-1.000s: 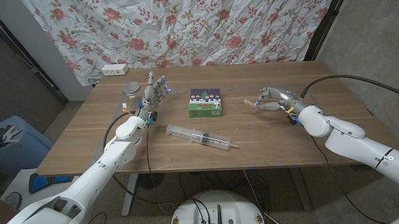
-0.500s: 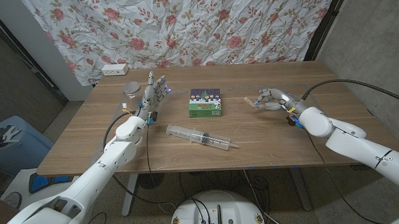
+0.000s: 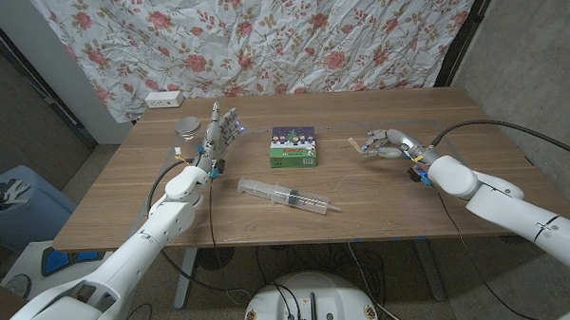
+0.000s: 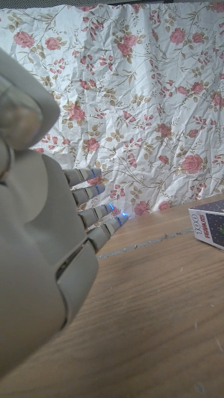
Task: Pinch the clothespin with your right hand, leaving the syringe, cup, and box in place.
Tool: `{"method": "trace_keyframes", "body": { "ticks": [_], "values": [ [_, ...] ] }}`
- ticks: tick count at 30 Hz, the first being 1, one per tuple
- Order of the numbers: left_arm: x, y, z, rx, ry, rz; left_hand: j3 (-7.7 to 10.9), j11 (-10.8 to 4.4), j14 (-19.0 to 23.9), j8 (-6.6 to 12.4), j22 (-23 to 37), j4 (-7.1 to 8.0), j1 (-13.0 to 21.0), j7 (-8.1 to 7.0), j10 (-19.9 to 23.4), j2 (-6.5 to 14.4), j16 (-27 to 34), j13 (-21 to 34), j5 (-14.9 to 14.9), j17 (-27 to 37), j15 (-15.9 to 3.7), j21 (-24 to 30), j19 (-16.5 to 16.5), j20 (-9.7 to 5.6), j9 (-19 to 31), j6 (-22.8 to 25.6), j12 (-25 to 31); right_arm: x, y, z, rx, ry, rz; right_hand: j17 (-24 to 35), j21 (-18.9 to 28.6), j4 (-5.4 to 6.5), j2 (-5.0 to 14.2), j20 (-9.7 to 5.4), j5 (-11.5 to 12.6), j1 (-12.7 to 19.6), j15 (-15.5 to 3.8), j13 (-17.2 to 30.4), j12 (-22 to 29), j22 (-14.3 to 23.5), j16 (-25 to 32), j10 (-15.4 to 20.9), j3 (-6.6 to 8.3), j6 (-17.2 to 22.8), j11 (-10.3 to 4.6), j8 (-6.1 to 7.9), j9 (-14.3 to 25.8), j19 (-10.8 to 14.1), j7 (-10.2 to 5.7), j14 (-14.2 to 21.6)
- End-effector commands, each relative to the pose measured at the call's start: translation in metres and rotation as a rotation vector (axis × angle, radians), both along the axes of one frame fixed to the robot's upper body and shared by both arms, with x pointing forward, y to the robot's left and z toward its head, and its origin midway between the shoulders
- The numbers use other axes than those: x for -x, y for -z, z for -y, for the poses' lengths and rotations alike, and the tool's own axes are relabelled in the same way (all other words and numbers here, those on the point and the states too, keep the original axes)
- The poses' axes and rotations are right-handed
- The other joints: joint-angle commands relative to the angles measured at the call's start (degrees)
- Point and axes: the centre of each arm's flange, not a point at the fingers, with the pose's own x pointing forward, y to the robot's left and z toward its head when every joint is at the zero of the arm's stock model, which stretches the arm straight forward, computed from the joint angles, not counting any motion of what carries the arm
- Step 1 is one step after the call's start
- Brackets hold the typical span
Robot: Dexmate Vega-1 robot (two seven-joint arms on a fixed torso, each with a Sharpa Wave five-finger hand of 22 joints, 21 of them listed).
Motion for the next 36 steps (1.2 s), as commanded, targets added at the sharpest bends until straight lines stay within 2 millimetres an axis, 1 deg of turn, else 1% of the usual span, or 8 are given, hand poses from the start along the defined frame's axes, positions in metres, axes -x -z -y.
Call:
{"method": "trace_keyframes", "body": {
  "ticks": [1, 16, 36],
  "values": [
    [0.0000, 0.0000, 0.0000, 0.000, 0.000, 0.000, -0.01, -0.33, 0.29, 0.36, 0.14, 0.32, 0.05, -0.50, 0.15, 0.61, 0.29, 0.12, 0.25, 0.21, -0.56, 0.40, 0.36, -0.05, 0.28, 0.02, 0.34, -0.0023, 0.0045, 0.0008, -0.049, -0.047, -0.009, 0.25, -0.10, 0.14, 0.45, 0.36, -0.18, 0.21, 0.00, 0.13, -0.09, 0.14, 0.34, 0.32, -0.18, 0.59, -0.16, 0.28, 0.26, 0.31, 0.01, 0.21],
    [-0.0001, 0.0000, 0.0000, 0.000, 0.000, 0.000, -0.01, -0.42, 0.28, 0.35, 0.14, 0.32, 0.05, -0.50, 0.09, 0.61, 0.29, 0.12, 0.25, 0.21, -0.61, 0.42, 0.40, -0.05, 0.28, 0.00, 0.32, -0.0009, 0.0079, -0.0016, -0.063, -0.060, 0.011, 0.36, 0.01, -0.09, 0.65, 0.28, -0.23, 0.49, -0.42, 0.14, -0.08, 0.15, 0.52, 0.86, -0.29, 1.62, -0.28, 0.63, 0.20, 0.71, 0.34, 0.57],
    [-0.0001, 0.0000, 0.0001, 0.000, 0.000, 0.000, -0.01, -0.38, 0.29, 0.35, 0.14, 0.32, 0.05, -0.50, 0.11, 0.61, 0.29, 0.12, 0.24, 0.21, -0.60, 0.42, 0.41, -0.06, 0.28, 0.00, 0.33, -0.0018, 0.0122, -0.0087, -0.067, -0.068, 0.030, 0.61, 0.09, -0.48, 0.86, 0.19, -0.22, 1.31, -0.96, 0.19, 0.16, 0.17, 0.84, 2.24, -0.28, 2.90, -0.64, 0.87, -0.09, 1.19, 0.14, 1.04]
  ]
}}
